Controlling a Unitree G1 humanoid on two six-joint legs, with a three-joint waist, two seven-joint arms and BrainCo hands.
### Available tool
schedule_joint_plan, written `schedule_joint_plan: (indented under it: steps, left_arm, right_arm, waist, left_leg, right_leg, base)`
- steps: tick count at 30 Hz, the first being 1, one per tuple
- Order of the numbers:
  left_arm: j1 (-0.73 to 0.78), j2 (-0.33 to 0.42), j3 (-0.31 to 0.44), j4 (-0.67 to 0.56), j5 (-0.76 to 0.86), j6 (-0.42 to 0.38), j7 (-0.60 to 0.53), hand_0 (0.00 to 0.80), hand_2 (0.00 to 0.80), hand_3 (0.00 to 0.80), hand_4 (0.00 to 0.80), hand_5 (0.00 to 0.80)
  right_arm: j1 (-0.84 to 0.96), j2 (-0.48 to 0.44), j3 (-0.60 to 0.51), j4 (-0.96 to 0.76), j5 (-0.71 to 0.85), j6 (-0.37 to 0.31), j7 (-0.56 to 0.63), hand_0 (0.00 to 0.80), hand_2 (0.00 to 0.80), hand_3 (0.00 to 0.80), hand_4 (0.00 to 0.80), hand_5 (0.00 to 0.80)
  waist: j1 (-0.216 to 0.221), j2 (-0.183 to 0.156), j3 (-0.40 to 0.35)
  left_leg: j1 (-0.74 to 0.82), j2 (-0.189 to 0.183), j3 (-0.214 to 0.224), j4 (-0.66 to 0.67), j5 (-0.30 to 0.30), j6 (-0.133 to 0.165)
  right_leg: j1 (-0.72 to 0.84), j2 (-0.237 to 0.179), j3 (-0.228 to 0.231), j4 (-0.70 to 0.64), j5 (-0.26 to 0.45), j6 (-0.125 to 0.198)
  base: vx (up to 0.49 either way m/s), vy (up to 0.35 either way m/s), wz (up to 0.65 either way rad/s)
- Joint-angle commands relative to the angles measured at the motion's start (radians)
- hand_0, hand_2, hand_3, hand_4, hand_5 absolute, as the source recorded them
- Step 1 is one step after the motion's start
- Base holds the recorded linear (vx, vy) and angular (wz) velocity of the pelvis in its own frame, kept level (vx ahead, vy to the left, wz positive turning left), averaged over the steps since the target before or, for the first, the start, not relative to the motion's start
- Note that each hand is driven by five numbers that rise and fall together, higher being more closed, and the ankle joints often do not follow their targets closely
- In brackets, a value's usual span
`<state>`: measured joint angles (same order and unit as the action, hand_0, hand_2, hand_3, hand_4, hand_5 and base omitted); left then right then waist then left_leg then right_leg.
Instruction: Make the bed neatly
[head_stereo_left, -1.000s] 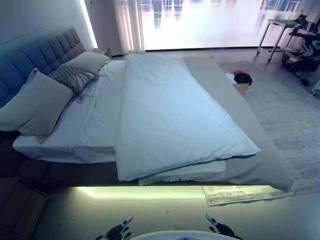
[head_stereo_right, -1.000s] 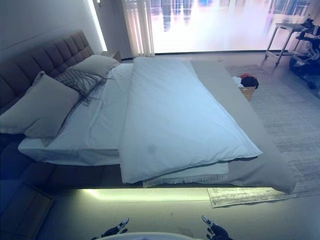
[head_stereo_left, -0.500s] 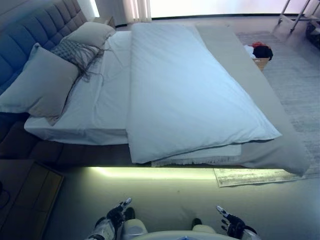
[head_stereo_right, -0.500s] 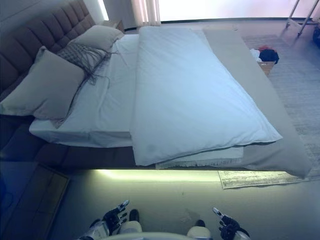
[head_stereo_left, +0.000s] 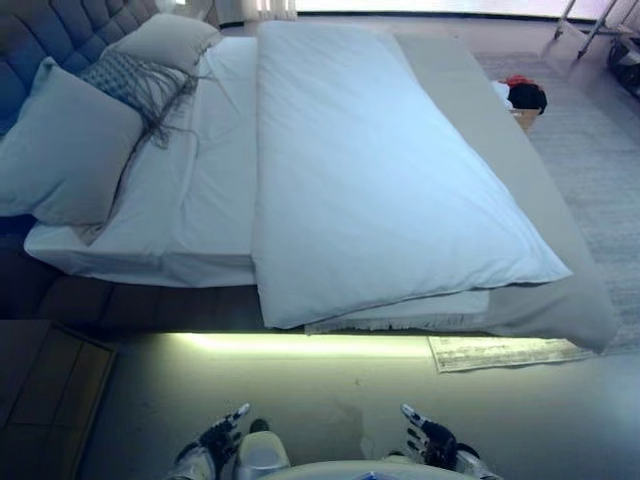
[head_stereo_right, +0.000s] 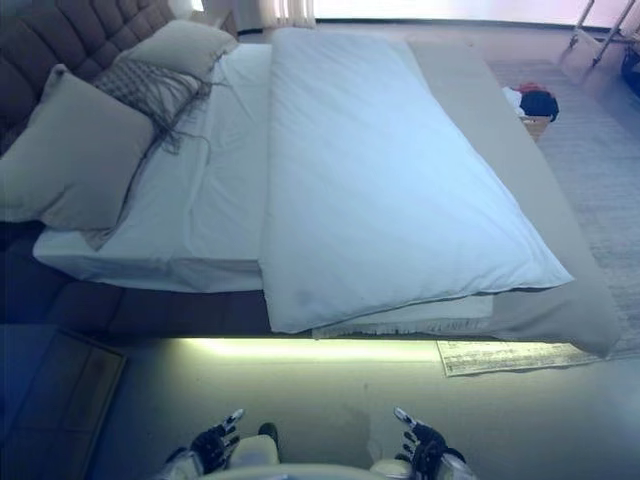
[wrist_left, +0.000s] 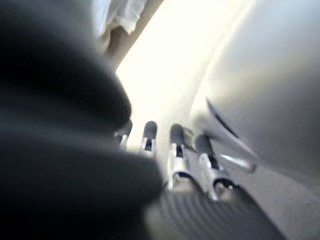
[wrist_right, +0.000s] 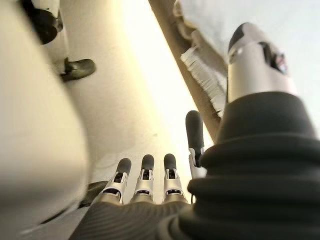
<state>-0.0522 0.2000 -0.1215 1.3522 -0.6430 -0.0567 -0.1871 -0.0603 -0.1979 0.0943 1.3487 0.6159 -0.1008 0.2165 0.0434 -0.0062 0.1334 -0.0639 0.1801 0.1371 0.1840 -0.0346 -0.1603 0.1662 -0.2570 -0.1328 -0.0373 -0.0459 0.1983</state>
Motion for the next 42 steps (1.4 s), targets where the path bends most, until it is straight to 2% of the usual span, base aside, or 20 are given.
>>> schedule_joint_plan:
  steps: [1, 3, 4, 6, 8, 10, 11, 13, 14, 16, 17, 22, 27, 32, 34, 35, 36, 38, 40, 42]
  left_arm:
    - [-0.013, -0.006, 0.009, 0.042, 0.047, 0.007, 0.000, 0.000, 0.000, 0.000, 0.000, 0.000]
    - [-0.025, 0.010, -0.016, 0.029, 0.074, 0.019, -0.007, 0.000, 0.000, 0.000, 0.000, 0.000]
    - [-0.030, 0.012, -0.029, 0.027, 0.072, 0.014, -0.010, 0.000, 0.000, 0.000, 0.000, 0.000]
    - [-0.036, 0.023, -0.048, 0.022, 0.064, 0.009, -0.015, 0.000, 0.000, 0.000, 0.000, 0.000]
    - [-0.048, 0.039, -0.050, 0.019, 0.049, 0.015, -0.010, 0.000, 0.000, 0.000, 0.000, 0.000]
    - [-0.067, 0.044, -0.034, 0.020, 0.043, 0.006, -0.013, 0.000, 0.000, 0.000, 0.000, 0.000]
    - [-0.084, 0.044, -0.029, 0.019, 0.036, 0.002, -0.018, 0.000, 0.000, 0.000, 0.000, 0.000]
    - [-0.105, 0.034, -0.033, 0.001, 0.014, 0.002, -0.027, 0.000, 0.000, 0.000, 0.000, 0.000]
    - [-0.101, 0.023, -0.043, -0.007, 0.006, 0.007, -0.023, 0.000, 0.000, 0.000, 0.000, 0.000]
    - [-0.072, 0.008, -0.042, -0.017, -0.024, 0.025, -0.018, 0.000, 0.000, 0.000, 0.000, 0.000]
    - [-0.050, 0.002, -0.032, -0.013, -0.007, 0.032, -0.047, 0.000, 0.000, 0.000, 0.000, 0.000]
    - [-0.016, -0.014, -0.021, 0.015, 0.019, 0.010, -0.052, 0.000, 0.000, 0.000, 0.000, 0.000]
    - [-0.016, -0.010, -0.025, 0.025, 0.071, 0.012, -0.069, 0.000, 0.000, 0.000, 0.000, 0.000]
    - [-0.006, -0.004, -0.027, 0.020, 0.083, 0.025, -0.063, 0.000, 0.000, 0.000, 0.000, 0.000]
    - [0.008, -0.010, -0.021, 0.025, 0.071, 0.015, -0.058, 0.000, 0.000, 0.000, 0.000, 0.000]
    - [0.012, -0.018, -0.019, 0.026, 0.072, 0.009, -0.057, 0.000, 0.000, 0.000, 0.000, 0.000]
    - [0.015, -0.025, -0.017, 0.025, 0.068, 0.004, -0.052, 0.000, 0.000, 0.000, 0.000, 0.000]
    - [0.016, -0.033, -0.019, 0.030, 0.052, -0.007, -0.053, 0.000, 0.000, 0.000, 0.000, 0.000]
    - [-0.004, -0.026, -0.035, 0.029, 0.045, -0.016, -0.065, 0.000, 0.000, 0.000, 0.000, 0.000]
    - [-0.017, -0.018, -0.036, 0.028, 0.068, -0.019, -0.064, 0.000, 0.000, 0.000, 0.000, 0.000]
  right_arm:
    - [-0.010, -0.027, -0.032, -0.031, 0.034, -0.013, -0.051, 0.000, 0.000, 0.000, 0.000, 0.000]
    - [0.023, -0.034, -0.058, -0.025, 0.025, -0.020, -0.052, 0.000, 0.000, 0.000, 0.000, 0.000]
    - [0.036, -0.041, -0.066, -0.018, 0.018, -0.030, -0.039, 0.000, 0.000, 0.000, 0.000, 0.000]
    - [0.053, -0.058, -0.078, 0.000, 0.012, -0.029, -0.007, 0.000, 0.000, 0.000, 0.000, 0.000]
    - [0.054, -0.059, -0.072, 0.032, 0.052, -0.038, 0.026, 0.000, 0.000, 0.000, 0.000, 0.000]
    - [0.031, -0.052, -0.062, 0.052, 0.084, -0.035, 0.044, 0.000, 0.000, 0.000, 0.000, 0.000]
    - [0.010, -0.051, -0.060, 0.054, 0.090, -0.035, 0.045, 0.000, 0.000, 0.000, 0.000, 0.000]
    - [-0.029, -0.047, -0.049, 0.039, 0.090, -0.021, 0.028, 0.000, 0.000, 0.000, 0.000, 0.000]
    - [-0.033, -0.038, -0.038, 0.030, 0.065, -0.006, 0.002, 0.000, 0.000, 0.000, 0.000, 0.000]
    - [-0.019, -0.030, -0.034, 0.013, 0.033, 0.000, -0.018, 0.000, 0.000, 0.000, 0.000, 0.000]
    - [-0.012, -0.030, -0.025, -0.001, 0.062, -0.012, -0.013, 0.000, 0.000, 0.000, 0.000, 0.000]
    - [-0.015, -0.036, -0.014, -0.040, 0.046, -0.039, 0.017, 0.000, 0.000, 0.000, 0.000, 0.000]
    - [-0.017, -0.026, -0.008, -0.044, 0.066, -0.044, 0.052, 0.000, 0.000, 0.000, 0.000, 0.000]
    - [-0.008, -0.019, -0.013, -0.038, 0.102, -0.042, 0.088, 0.000, 0.000, 0.000, 0.000, 0.000]
    - [-0.013, -0.025, -0.002, -0.046, 0.120, -0.022, 0.105, 0.000, 0.000, 0.000, 0.000, 0.000]
    - [-0.016, -0.029, 0.000, -0.050, 0.135, -0.018, 0.115, 0.000, 0.000, 0.000, 0.000, 0.000]
    - [-0.021, -0.032, 0.001, -0.053, 0.142, -0.014, 0.116, 0.000, 0.000, 0.000, 0.000, 0.000]
    - [-0.034, -0.033, 0.005, -0.052, 0.165, -0.009, 0.110, 0.000, 0.000, 0.000, 0.000, 0.000]
    - [-0.067, -0.038, 0.005, -0.039, 0.244, 0.023, 0.109, 0.000, 0.000, 0.000, 0.000, 0.000]
    - [-0.078, -0.034, -0.013, -0.044, 0.252, 0.057, 0.092, 0.000, 0.000, 0.000, 0.000, 0.000]
  waist:
    - [-0.006, -0.014, 0.003]
    - [-0.043, -0.014, -0.001]
    - [-0.060, -0.003, 0.011]
    - [-0.096, 0.016, 0.036]
    - [-0.113, 0.011, 0.049]
    - [-0.121, -0.008, 0.064]
    - [-0.136, -0.020, 0.076]
    - [-0.157, -0.014, 0.100]
    - [-0.159, -0.027, 0.096]
    - [-0.156, -0.031, 0.082]
    - [-0.150, -0.029, 0.077]
    - [-0.154, -0.010, 0.050]
    - [-0.154, 0.002, 0.031]
    - [-0.153, 0.005, 0.018]
    - [-0.130, 0.000, 0.024]
    - [-0.110, -0.013, 0.039]
    - [-0.094, -0.015, 0.056]
    - [-0.069, 0.003, 0.077]
    - [-0.046, 0.022, 0.102]
    - [-0.039, 0.015, 0.109]
  left_leg:
    - [-0.168, 0.028, -0.024, 0.079, 0.067, 0.035]
    - [-0.106, -0.011, 0.001, 0.030, 0.062, 0.069]
    - [-0.059, -0.021, 0.014, -0.003, 0.056, 0.085]
    - [0.015, -0.039, 0.023, -0.054, 0.046, 0.116]
    - [0.041, -0.074, 0.002, -0.081, 0.029, 0.122]
    - [0.047, -0.105, -0.010, -0.076, -0.008, 0.115]
    - [0.052, -0.128, -0.023, -0.070, -0.043, 0.113]
    - [0.055, -0.140, -0.025, -0.035, -0.088, 0.128]
    - [0.053, -0.138, 0.012, 0.009, -0.112, 0.136]
    - [0.057, -0.140, 0.005, 0.051, -0.128, 0.142]
    - [0.083, -0.127, 0.008, 0.043, -0.129, 0.138]
    - [0.174, -0.098, 0.008, -0.076, -0.084, 0.113]
    - [0.226, -0.082, 0.003, -0.142, -0.068, 0.094]
    - [0.253, -0.068, 0.005, -0.088, -0.076, 0.077]
    - [0.144, -0.026, -0.023, 0.163, 0.094, 0.022]
    - [0.037, -0.029, -0.049, 0.279, 0.143, 0.017]
    - [-0.032, -0.038, -0.066, 0.324, 0.146, 0.022]
    - [-0.069, -0.050, -0.058, 0.206, 0.131, 0.032]
    - [-0.098, -0.036, -0.011, 0.024, 0.137, 0.048]
    - [-0.083, -0.052, -0.027, 0.007, 0.095, 0.063]
  right_leg:
    - [0.079, -0.106, 0.016, 0.090, 0.008, 0.032]
    - [-0.060, -0.177, 0.059, 0.275, 0.182, 0.022]
    - [-0.170, -0.186, 0.091, 0.389, 0.230, 0.015]
    - [-0.291, -0.100, 0.106, 0.483, 0.201, -0.026]
    - [-0.341, -0.020, 0.069, 0.408, 0.170, -0.050]
    - [-0.385, 0.005, 0.023, 0.237, 0.204, -0.047]
    - [-0.424, 0.018, 0.020, 0.088, 0.247, -0.031]
    - [-0.480, 0.058, 0.032, 0.075, 0.251, -0.051]
    - [-0.451, 0.044, 0.011, 0.087, 0.228, -0.054]
    - [-0.412, 0.045, 0.027, 0.140, 0.211, -0.060]
    - [-0.387, 0.045, 0.010, 0.156, 0.195, -0.065]
    - [-0.339, 0.070, 0.010, 0.121, 0.185, -0.070]
    - [-0.337, 0.063, -0.003, 0.146, 0.170, -0.057]
    - [-0.328, 0.056, -0.033, 0.180, 0.138, -0.071]
    - [-0.262, 0.074, -0.055, 0.147, 0.117, -0.117]
    - [-0.221, 0.070, -0.053, 0.133, 0.108, -0.132]
    - [-0.191, 0.068, -0.047, 0.128, 0.096, -0.138]
    - [-0.152, 0.071, -0.028, 0.129, 0.066, -0.125]
    - [-0.130, 0.076, -0.019, 0.139, 0.034, -0.110]
    - [-0.134, 0.051, -0.022, 0.165, 0.023, -0.097]
  base:
    - [0.196, 0.222, -0.11]
    - [0.164, 0.247, -0.09]
    - [0.170, 0.313, -0.24]
    - [0.227, 0.237, -0.31]
    - [0.242, -0.048, -0.06]
    - [0.188, -0.224, -0.05]
    - [0.133, -0.190, -0.11]
    - [0.117, -0.098, 0.03]
    - [0.190, -0.102, 0.26]
    - [0.306, -0.097, 0.54]
    - [0.351, -0.055, 0.70]
    - [0.235, -0.002, 0.14]
    - [0.214, -0.011, 0.01]
    - [0.175, -0.060, 0.12]
    - [0.154, -0.084, 0.10]
    - [0.187, -0.015, 0.16]
    - [0.248, 0.119, 0.16]
    - [0.258, 0.269, -0.13]
    - [0.162, 0.258, -0.51]
    - [0.107, 0.122, -0.67]
